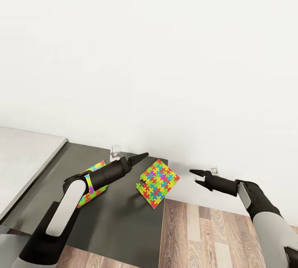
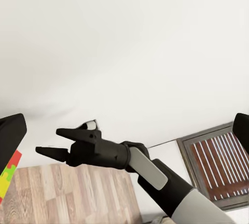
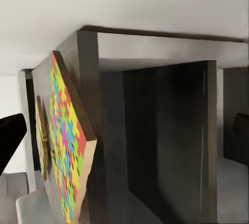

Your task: Put all the toys in the child's room - the three board games (two on the bed and one on the table), the two jigsaw puzzles on the table, and the tennis ball on the table - inside the toy box on the table in the child's room.

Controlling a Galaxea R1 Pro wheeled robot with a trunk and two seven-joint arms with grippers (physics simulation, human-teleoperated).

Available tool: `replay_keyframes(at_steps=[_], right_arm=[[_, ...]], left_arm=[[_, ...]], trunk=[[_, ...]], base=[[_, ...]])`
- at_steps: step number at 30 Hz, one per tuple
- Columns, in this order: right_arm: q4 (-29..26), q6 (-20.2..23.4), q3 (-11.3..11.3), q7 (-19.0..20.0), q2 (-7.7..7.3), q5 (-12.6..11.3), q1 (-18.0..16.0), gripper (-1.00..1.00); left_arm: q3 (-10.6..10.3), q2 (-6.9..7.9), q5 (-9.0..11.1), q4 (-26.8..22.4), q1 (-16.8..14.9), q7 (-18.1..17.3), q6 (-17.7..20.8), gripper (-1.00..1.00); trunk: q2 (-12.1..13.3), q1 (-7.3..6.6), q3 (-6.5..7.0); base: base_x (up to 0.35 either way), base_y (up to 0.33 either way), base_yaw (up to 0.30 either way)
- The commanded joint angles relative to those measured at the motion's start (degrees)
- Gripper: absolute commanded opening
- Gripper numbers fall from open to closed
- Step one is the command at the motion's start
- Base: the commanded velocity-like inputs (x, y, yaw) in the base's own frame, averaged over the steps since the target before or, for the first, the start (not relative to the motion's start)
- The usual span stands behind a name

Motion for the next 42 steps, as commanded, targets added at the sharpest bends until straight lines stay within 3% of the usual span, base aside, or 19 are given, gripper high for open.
replay_keyframes(at_steps=[1,16,42], right_arm=[[1.17,0.28,-0.42,-0.86,-0.02,-0.20,-0.40,1.00],[7.36,-0.29,-2.18,-4.78,0.31,-0.20,-1.86,1.00],[8.34,-0.48,-2.36,-5.38,0.91,-0.19,-2.08,1.00]], left_arm=[[-0.02,0.03,0.01,0.00,-0.04,-0.12,0.15,1.00],[-0.04,0.02,0.01,0.00,-0.06,-0.12,0.15,1.00],[-0.04,0.02,0.02,0.00,-0.06,-0.09,0.15,1.00]], trunk=[[-0.03,0.00,-0.04],[-0.03,0.00,-0.04],[-0.03,0.00,-0.04]], base=[[0.000,0.000,0.000],[0.000,0.000,0.000],[0.000,0.000,0.006]])
